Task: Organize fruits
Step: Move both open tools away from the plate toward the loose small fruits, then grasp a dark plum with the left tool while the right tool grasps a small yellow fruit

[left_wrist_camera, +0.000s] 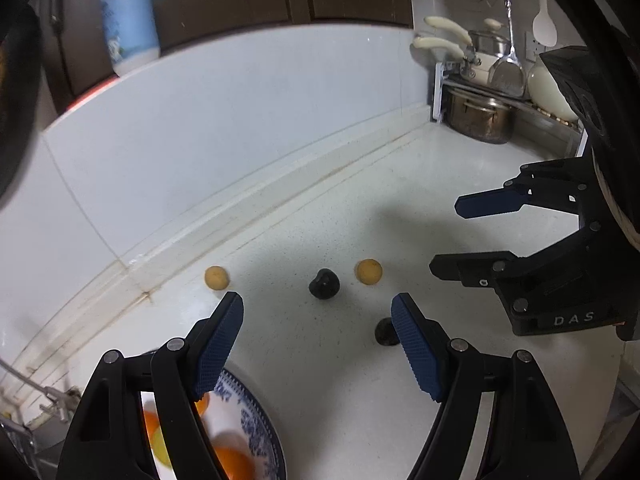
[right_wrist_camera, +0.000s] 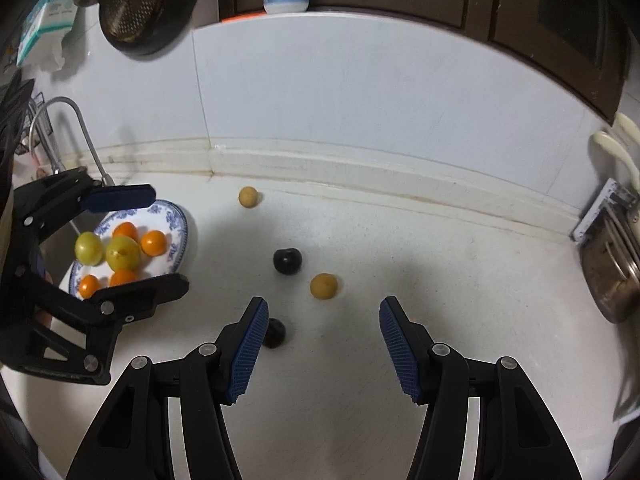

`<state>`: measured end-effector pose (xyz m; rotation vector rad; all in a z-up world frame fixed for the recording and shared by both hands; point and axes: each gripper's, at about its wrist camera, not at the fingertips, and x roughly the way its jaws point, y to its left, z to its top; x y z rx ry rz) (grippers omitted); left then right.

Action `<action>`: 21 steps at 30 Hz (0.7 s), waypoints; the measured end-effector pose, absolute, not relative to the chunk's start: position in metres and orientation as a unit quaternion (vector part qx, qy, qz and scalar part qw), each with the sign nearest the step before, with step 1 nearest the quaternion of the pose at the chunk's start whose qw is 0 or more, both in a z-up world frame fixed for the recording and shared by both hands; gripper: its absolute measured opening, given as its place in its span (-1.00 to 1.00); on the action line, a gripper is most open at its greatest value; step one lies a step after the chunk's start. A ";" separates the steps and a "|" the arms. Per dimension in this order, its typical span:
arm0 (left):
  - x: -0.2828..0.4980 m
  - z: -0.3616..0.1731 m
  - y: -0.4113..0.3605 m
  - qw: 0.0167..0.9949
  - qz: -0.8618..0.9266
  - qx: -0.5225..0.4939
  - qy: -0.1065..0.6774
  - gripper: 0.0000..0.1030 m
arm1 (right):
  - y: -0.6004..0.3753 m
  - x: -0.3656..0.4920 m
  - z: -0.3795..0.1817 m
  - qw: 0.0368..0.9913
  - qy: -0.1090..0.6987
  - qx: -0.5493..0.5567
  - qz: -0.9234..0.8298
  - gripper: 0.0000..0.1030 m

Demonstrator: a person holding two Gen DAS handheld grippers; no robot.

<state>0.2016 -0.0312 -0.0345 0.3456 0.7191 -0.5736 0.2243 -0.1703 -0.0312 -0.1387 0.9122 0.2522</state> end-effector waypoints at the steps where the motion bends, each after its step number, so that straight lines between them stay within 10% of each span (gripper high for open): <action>1: 0.206 -0.038 -0.034 0.879 -0.276 0.170 0.348 0.47 | -0.171 0.228 -0.034 0.886 0.442 -0.067 0.124 0.14; 21: 0.272 -0.094 -0.073 0.826 -0.308 0.215 0.420 0.27 | -0.181 0.287 -0.106 0.849 0.493 -0.044 0.184 -0.16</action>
